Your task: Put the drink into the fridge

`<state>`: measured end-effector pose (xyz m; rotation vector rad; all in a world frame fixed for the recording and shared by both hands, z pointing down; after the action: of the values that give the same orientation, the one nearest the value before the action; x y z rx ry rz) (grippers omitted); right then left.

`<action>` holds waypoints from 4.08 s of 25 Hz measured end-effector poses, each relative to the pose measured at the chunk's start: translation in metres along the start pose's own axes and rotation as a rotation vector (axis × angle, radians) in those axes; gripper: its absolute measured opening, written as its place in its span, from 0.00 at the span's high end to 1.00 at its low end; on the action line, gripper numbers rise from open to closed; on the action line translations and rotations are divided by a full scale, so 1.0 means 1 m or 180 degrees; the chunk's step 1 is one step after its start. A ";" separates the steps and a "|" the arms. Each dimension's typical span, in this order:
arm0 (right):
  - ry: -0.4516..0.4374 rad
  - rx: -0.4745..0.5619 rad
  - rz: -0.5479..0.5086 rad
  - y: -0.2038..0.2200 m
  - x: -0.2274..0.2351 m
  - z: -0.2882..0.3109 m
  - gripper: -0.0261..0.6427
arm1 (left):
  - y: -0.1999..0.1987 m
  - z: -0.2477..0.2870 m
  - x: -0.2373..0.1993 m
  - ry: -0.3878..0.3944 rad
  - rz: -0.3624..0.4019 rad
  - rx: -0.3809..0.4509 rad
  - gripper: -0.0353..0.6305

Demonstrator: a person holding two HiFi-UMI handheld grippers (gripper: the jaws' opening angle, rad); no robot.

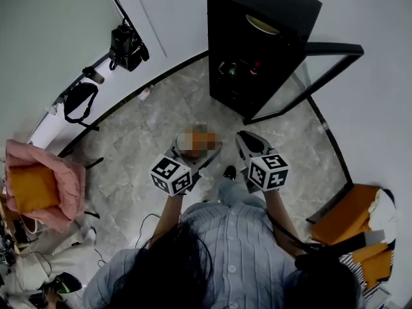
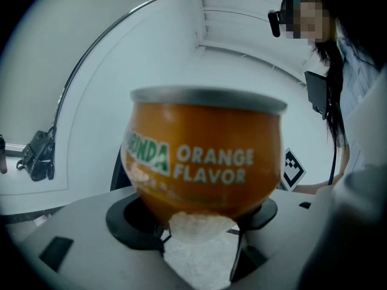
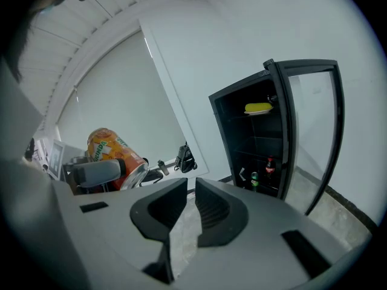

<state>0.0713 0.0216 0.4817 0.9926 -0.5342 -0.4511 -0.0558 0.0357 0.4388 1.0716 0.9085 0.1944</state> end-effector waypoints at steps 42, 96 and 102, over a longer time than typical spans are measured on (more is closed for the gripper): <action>0.0440 0.0177 0.0468 -0.061 0.128 0.091 0.89 | -0.073 0.153 -0.075 0.0530 0.0157 -0.0460 0.43; 0.1213 0.0013 0.0843 -0.041 0.193 0.207 0.89 | -0.034 0.435 -0.263 0.1069 0.0941 -0.1553 0.43; 0.1240 -0.0052 0.0930 -0.027 0.193 0.205 0.89 | -0.032 0.462 -0.282 0.0914 0.0994 -0.1621 0.43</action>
<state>0.0947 -0.2387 0.5893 0.9389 -0.3145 0.0022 0.0894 -0.4449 0.6436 0.7095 0.8760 0.8126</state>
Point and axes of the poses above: the fingertips, and each gripper's own axes: z forward along the fingers, x to its right, y out of its underside, the point moved 3 cm from there along -z, backward along the fingers, and after that the axes turned 11 degrees about -z, right-handed, at the moved point
